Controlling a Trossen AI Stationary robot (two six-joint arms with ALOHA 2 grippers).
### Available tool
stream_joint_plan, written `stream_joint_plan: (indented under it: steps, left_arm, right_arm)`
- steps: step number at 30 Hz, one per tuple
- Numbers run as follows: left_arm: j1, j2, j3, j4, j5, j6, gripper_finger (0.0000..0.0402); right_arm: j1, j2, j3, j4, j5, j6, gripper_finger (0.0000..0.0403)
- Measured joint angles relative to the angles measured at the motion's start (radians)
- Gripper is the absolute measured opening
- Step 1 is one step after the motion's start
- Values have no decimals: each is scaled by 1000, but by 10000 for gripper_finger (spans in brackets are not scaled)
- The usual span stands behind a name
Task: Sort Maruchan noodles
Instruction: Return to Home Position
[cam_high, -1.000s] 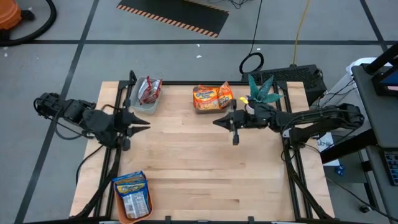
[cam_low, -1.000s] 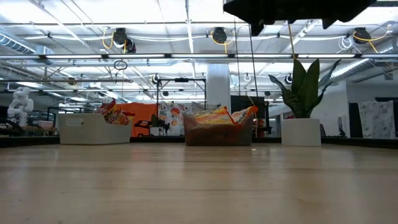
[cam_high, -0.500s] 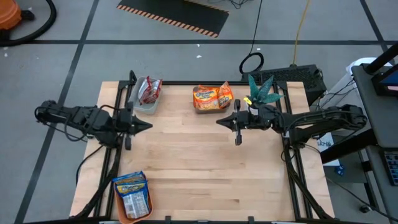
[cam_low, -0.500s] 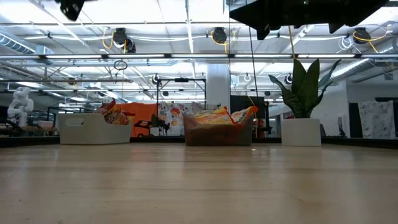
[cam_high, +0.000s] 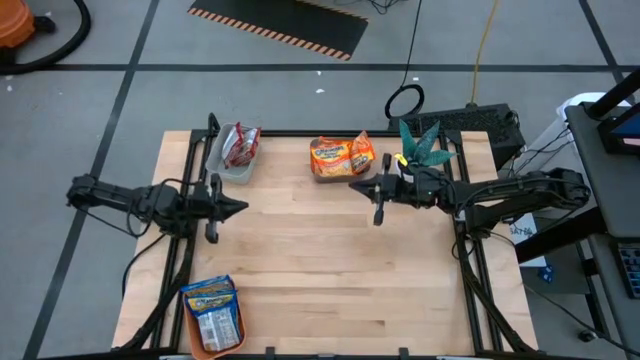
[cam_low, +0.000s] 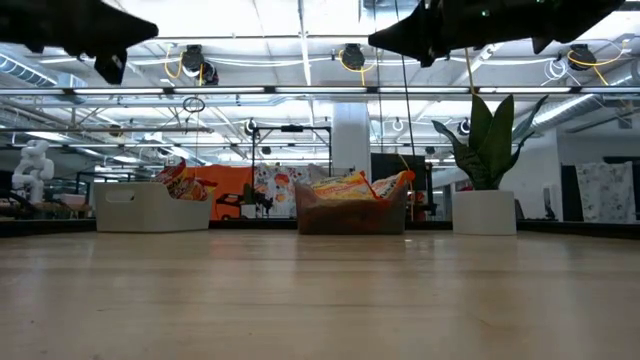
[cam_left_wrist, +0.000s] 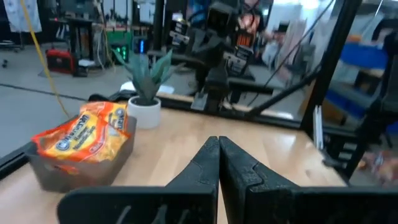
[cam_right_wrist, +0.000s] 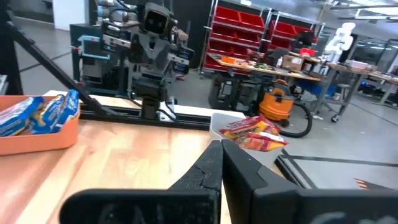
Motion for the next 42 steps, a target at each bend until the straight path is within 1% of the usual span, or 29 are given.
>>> stream_joint_plan:
  steps: [3,4,6,9,13,18,23,28,30,33,36,38,40,42]
  left_arm:
    - [0,-25,-59,43,0,-26,3]
    - [0,-31,-73,43,0,-33,3]
    - [0,-41,-99,44,7,-44,3]
    - [0,-53,-128,44,30,-62,3]
    - [2,-60,-142,46,35,-81,3]
    - [28,-66,-144,34,35,-80,3]
    - [70,-70,-144,14,34,-86,3]
    - [123,-70,-152,2,50,-87,3]
    - [146,-70,-168,40,67,-86,3]
    - [185,-71,-181,106,124,-82,3]
    - [223,-70,-184,93,186,-81,3]
    - [246,-71,-184,93,213,-73,3]
    - [270,-70,-184,72,216,-69,3]
    - [291,-70,-184,68,216,-68,3]
  right_arm:
    - [-3,0,0,-21,-11,-2,0]
    - [-8,0,-5,-27,-32,-5,0]
    - [-17,-2,-29,-28,-64,-4,0]
    - [-21,-29,-80,-28,-76,-3,0]
    - [-18,-131,-165,-24,-43,-5,0]
    - [-12,-310,-275,-25,25,-8,0]
    - [-13,-466,-372,-28,23,-1,0]
    - [-13,-560,-448,-30,-5,8,0]
    - [-13,-585,-465,-32,-6,9,0]
    - [-13,-610,-468,-39,-6,-13,0]
    - [-13,-639,-468,-78,-7,-25,0]
    - [-13,-666,-468,-111,-35,-28,0]
    - [-13,-697,-468,-144,-58,-27,0]
    - [-13,-735,-468,-189,-60,-25,0]
